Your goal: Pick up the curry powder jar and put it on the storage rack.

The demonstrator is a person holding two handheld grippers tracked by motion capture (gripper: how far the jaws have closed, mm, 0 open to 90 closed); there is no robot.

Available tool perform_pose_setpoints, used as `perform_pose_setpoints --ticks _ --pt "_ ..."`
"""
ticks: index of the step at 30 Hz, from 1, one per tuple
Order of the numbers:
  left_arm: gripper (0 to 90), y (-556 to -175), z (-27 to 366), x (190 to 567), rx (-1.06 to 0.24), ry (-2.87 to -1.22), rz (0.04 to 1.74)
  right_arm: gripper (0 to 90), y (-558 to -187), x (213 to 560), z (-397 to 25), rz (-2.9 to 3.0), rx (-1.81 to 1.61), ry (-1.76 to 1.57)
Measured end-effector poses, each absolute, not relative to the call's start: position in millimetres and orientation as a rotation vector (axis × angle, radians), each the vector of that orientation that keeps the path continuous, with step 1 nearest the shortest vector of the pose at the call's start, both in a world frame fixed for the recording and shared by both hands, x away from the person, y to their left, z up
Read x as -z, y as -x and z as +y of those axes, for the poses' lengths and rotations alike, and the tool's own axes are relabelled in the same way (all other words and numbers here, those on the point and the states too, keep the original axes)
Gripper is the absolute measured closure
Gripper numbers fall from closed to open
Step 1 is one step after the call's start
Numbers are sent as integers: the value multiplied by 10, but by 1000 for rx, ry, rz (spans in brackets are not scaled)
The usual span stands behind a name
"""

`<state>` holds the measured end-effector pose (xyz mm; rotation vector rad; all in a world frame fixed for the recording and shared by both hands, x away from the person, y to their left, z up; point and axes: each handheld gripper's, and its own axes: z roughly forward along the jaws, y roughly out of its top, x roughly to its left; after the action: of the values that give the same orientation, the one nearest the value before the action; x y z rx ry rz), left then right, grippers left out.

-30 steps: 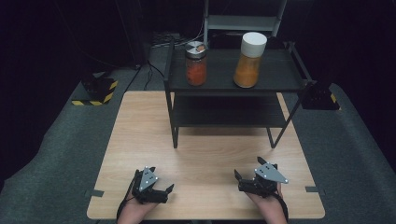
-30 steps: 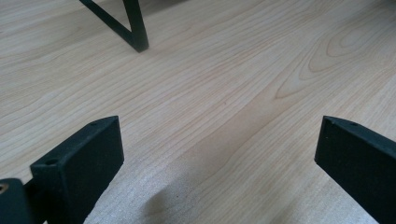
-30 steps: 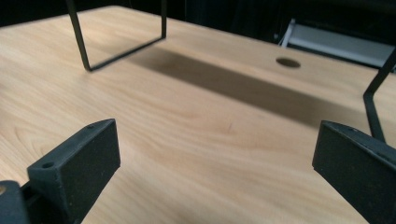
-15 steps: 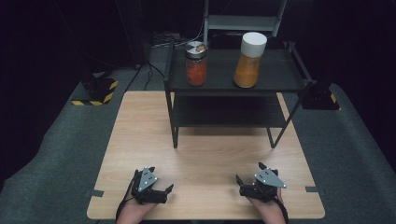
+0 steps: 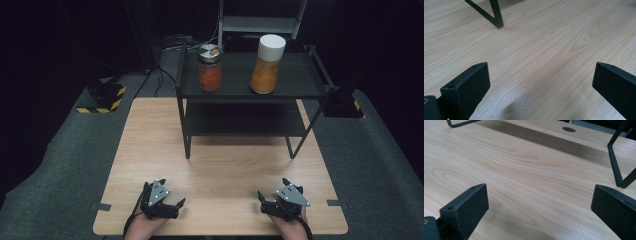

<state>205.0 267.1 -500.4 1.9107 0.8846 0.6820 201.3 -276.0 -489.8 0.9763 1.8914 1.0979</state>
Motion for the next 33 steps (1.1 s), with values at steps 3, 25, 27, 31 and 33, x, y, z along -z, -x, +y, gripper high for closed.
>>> perform_pose_setpoints --ticks 3,25,27,31,33 --pt "16 -2050 2664 5003 -683 -1915 882 4 -2004 4876 -2771 1910 -1079 -975" --pt "16 -2046 2561 4962 -721 -1982 857 4 -1961 4849 -2717 1923 -1018 -980" --pt "16 -2056 2558 4957 -715 -1983 864 4 -1953 4852 -2720 1921 -1022 -979" --pt "16 -2067 2556 4948 -710 -1987 871 4 -1936 4863 -2731 1913 -1028 -975" --pt "16 -2071 2557 4946 -708 -1989 869 4 -1936 4866 -2733 1910 -1031 -979"
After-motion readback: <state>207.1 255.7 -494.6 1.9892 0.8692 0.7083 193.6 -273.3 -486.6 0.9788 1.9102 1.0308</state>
